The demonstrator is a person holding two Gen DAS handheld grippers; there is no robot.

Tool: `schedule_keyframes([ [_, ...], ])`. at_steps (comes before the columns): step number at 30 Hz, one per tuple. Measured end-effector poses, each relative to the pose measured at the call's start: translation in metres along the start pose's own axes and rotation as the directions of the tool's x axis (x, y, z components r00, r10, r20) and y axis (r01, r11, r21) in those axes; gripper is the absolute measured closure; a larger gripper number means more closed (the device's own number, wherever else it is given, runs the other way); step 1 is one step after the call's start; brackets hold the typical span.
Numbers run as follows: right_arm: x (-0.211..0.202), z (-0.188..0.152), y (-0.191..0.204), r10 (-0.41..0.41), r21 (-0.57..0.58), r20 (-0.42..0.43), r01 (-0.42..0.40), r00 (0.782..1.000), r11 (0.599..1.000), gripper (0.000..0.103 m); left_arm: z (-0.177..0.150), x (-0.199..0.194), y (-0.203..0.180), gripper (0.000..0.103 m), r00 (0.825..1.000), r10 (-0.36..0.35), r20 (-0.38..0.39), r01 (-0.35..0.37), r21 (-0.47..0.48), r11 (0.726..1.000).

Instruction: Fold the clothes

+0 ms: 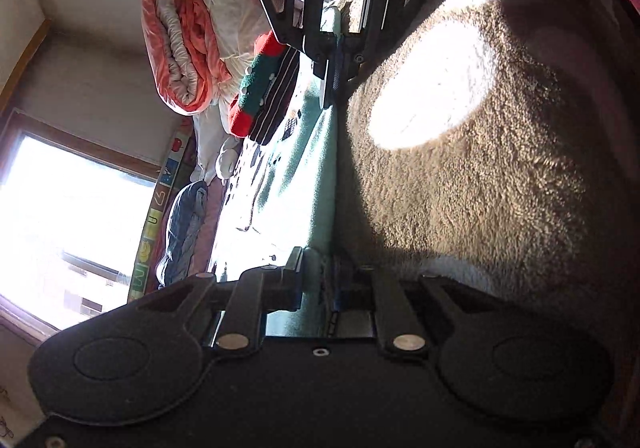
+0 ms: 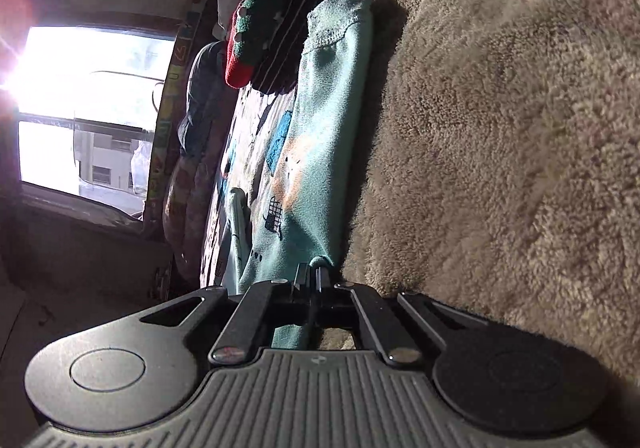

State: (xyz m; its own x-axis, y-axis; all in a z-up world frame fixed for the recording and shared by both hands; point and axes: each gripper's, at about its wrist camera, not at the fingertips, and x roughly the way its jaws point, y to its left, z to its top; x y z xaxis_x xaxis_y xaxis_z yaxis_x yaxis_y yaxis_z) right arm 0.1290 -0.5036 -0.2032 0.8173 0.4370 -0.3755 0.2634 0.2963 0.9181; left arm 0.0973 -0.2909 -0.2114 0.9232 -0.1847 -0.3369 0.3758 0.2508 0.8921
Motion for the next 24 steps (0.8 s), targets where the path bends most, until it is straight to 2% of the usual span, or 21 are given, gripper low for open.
schedule_keyframes([
  [4, -0.01, -0.008, -0.005, 0.006, 0.018, 0.03, -0.006, 1.0, 1.0, 0.1, 0.001, -0.004, -0.003, 0.095, 1.0, -0.018, -0.002, 0.018, -0.012, 1.0],
  [6, -0.018, -0.008, -0.01, 0.052, 0.063, 0.069, -0.057, 0.996, 0.996, 0.087, 0.003, -0.008, -0.008, 0.095, 1.0, -0.018, -0.002, 0.018, -0.018, 1.0],
  [8, -0.023, 0.001, -0.011, 0.048, 0.071, 0.107, -0.056, 0.993, 0.996, 0.079, 0.003, -0.012, -0.012, 0.095, 1.0, -0.016, -0.004, 0.016, -0.029, 0.999],
  [11, -0.02, 0.023, -0.01, -0.018, 0.052, 0.158, 0.01, 0.987, 0.999, 0.079, 0.001, -0.024, -0.018, 0.095, 1.0, -0.018, -0.005, 0.018, -0.039, 0.999],
  [13, -0.016, 0.038, -0.012, -0.042, 0.067, 0.175, 0.031, 0.984, 0.997, 0.08, 0.0, -0.024, -0.018, 0.095, 1.0, -0.021, -0.003, 0.021, -0.045, 0.999],
  [15, -0.007, 0.053, -0.009, -0.081, 0.034, 0.182, 0.076, 0.98, 0.997, 0.084, 0.0, -0.025, -0.019, 0.095, 1.0, -0.022, -0.001, 0.022, -0.052, 0.998],
  [18, 0.003, 0.07, -0.013, -0.113, 0.037, 0.202, 0.107, 0.973, 0.994, 0.094, 0.0, -0.025, -0.019, 0.095, 1.0, -0.022, 0.002, 0.022, -0.059, 0.998],
  [19, 0.005, 0.073, -0.013, -0.124, 0.041, 0.21, 0.118, 0.97, 0.992, 0.101, 0.001, -0.025, -0.019, 0.096, 1.0, -0.023, 0.001, 0.023, -0.059, 0.998],
  [24, 0.01, 0.083, -0.014, -0.161, 0.048, 0.243, 0.153, 0.957, 0.987, 0.102, 0.001, -0.026, -0.021, 0.096, 1.0, -0.031, 0.007, 0.031, -0.056, 0.998],
])
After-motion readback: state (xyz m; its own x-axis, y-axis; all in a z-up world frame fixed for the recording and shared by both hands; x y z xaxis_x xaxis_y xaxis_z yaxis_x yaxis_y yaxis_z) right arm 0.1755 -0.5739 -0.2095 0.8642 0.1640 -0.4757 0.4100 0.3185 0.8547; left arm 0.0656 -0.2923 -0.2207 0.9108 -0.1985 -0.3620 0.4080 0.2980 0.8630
